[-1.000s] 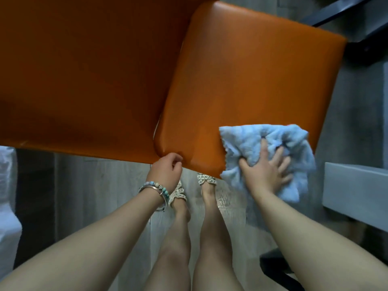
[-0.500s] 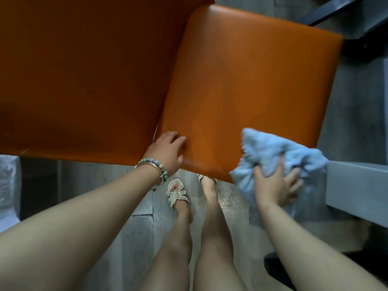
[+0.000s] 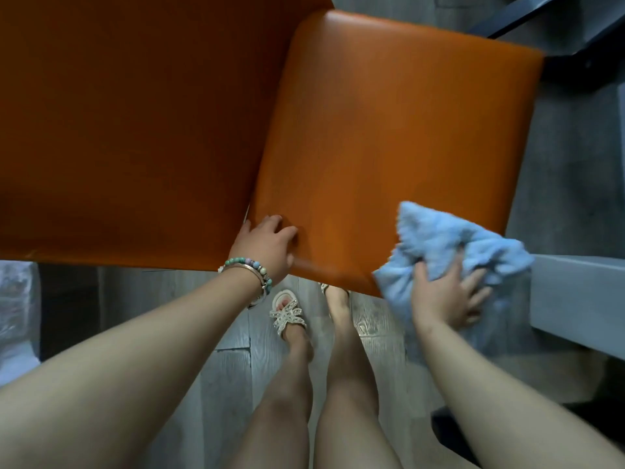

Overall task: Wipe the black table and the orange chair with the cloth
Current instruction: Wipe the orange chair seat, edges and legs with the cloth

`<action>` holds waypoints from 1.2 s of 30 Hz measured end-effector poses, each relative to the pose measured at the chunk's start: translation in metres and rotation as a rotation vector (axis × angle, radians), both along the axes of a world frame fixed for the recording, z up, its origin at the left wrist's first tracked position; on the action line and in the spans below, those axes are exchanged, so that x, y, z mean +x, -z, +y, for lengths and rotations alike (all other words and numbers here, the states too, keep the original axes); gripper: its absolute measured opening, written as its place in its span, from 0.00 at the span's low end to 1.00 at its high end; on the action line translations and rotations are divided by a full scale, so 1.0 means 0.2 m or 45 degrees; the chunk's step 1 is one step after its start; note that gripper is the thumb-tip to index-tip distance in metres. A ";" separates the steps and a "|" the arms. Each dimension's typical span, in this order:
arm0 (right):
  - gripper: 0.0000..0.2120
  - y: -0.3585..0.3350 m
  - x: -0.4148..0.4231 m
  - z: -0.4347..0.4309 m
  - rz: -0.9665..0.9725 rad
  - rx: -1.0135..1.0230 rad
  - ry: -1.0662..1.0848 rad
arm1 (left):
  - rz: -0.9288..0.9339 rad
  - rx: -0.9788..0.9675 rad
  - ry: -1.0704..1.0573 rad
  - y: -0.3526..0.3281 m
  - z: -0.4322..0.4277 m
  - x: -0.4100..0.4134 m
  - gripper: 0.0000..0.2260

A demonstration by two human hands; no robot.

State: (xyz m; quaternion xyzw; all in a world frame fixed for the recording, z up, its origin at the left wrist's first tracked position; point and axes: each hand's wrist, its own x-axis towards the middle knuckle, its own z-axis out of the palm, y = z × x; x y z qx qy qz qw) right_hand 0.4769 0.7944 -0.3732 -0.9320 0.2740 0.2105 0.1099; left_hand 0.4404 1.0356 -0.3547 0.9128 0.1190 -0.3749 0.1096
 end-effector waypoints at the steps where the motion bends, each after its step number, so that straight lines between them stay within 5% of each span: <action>1: 0.33 0.02 -0.06 0.08 0.061 -0.024 -0.221 | -0.012 0.003 -0.021 0.00 -0.01 0.00 0.22; 4: 0.33 0.05 -0.10 0.15 -0.023 0.012 -1.094 | -0.048 0.015 -0.021 0.00 -0.02 0.00 0.21; 6: 0.33 0.05 0.07 0.11 0.028 -0.008 -1.247 | -0.075 0.024 -0.007 -0.01 0.00 0.02 0.20; 11: 0.33 0.03 0.53 -0.01 -0.061 -0.056 -0.493 | -0.167 0.026 -0.051 -0.02 0.03 0.04 0.21; 13: 0.33 0.02 0.48 0.10 -0.022 -0.080 -0.437 | -0.206 0.018 -0.101 -0.02 0.04 0.04 0.21; 19: 0.35 0.10 0.20 0.23 -0.089 0.094 -1.959 | -0.217 0.009 -0.160 0.00 0.08 0.07 0.21; 21: 0.34 0.09 0.40 0.21 0.035 -0.028 -1.872 | -0.199 -0.003 -0.127 0.01 0.11 0.10 0.22; 25: 0.34 0.04 0.83 0.26 -0.044 -0.075 -0.793 | -0.178 -0.025 -0.055 0.03 0.15 0.13 0.24; 27: 0.34 0.03 0.81 0.37 -0.042 -0.098 -0.635 | -0.152 -0.045 -0.108 0.04 0.16 0.16 0.25; 29: 0.34 0.06 0.62 0.44 0.026 -0.072 -0.929 | -0.133 -0.073 -0.154 0.04 0.17 0.18 0.25; 33: 0.34 0.11 0.31 0.40 -0.052 0.143 -2.005 | -0.217 -0.175 -0.265 0.01 0.18 0.19 0.27; 36: 0.36 0.11 0.59 0.44 0.074 -0.011 -2.193 | -0.182 -0.178 -0.250 0.02 0.19 0.18 0.24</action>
